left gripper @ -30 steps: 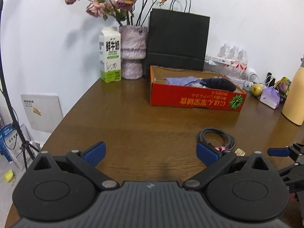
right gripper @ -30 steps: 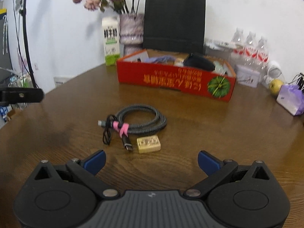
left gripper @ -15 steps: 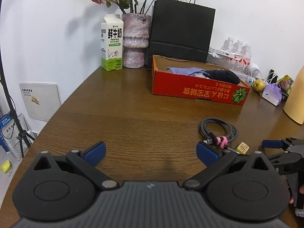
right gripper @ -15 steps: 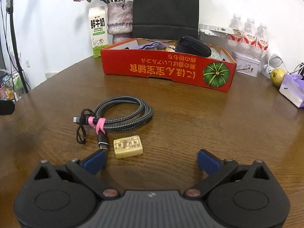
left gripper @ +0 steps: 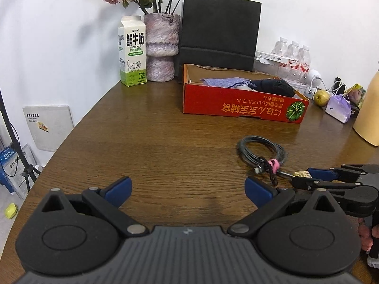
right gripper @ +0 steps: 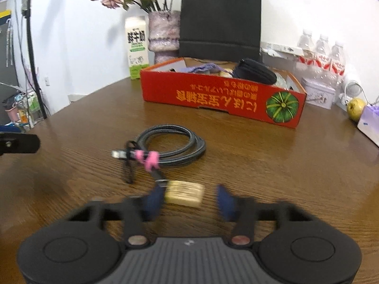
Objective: Organize objects
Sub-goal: 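Grasp the cream block with the right tool while the left grasps the braided cable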
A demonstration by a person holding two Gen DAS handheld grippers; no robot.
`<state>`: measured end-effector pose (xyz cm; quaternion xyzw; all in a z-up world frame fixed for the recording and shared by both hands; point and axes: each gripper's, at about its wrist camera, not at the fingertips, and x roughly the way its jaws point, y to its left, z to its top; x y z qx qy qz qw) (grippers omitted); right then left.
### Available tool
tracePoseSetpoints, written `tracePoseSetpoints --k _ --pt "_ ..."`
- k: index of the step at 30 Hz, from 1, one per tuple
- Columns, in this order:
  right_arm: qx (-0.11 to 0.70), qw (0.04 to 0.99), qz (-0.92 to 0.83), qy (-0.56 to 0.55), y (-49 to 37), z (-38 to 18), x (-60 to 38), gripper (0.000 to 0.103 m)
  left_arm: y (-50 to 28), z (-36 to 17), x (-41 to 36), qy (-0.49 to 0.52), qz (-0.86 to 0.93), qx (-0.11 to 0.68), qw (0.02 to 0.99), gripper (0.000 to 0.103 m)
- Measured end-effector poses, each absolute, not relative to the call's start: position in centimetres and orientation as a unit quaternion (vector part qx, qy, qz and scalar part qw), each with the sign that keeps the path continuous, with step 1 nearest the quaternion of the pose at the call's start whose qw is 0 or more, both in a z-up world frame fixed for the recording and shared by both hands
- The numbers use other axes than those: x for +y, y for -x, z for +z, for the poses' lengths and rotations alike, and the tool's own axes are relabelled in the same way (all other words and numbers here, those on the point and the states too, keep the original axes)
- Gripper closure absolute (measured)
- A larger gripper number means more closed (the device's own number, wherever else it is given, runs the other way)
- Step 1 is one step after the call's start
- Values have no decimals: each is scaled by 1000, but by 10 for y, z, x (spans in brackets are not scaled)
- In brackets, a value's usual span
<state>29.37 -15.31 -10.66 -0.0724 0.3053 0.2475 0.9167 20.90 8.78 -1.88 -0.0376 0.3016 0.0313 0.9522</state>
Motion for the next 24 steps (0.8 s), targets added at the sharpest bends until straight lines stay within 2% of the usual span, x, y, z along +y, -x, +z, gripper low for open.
tracePoseSetpoints --k 24 --pt "265 940 215 23 -300 -99 -209 70 -280 -30 6 11 -29 347 937 0"
